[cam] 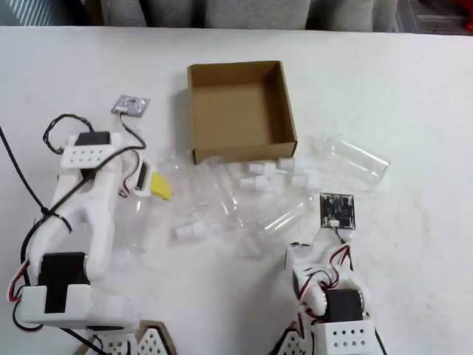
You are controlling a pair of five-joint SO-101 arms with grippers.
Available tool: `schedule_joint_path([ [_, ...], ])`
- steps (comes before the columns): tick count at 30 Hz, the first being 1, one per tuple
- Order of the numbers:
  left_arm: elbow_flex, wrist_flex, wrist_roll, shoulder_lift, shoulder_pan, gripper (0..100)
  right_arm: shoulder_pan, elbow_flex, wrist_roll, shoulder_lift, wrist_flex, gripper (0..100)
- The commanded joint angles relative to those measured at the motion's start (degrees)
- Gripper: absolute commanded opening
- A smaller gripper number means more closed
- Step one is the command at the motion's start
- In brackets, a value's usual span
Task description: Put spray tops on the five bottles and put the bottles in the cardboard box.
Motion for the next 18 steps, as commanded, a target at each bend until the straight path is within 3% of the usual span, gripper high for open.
schedule_joint_path([
  [1,-3.43,0.35,-0.35,-1.19,0.57,34,0.31,0.53,-0.09,-0.31,0.22,1.6],
  [9,-13.01,4.04,0.09,11.65,-0.92,33,0.31,0.53,-0.09,-0.31,0.22,1.6],
  [18,-9.93,3.96,0.18,12.26,0.31,33,0.31,0.53,-0.09,-0.31,0.22,1.6],
])
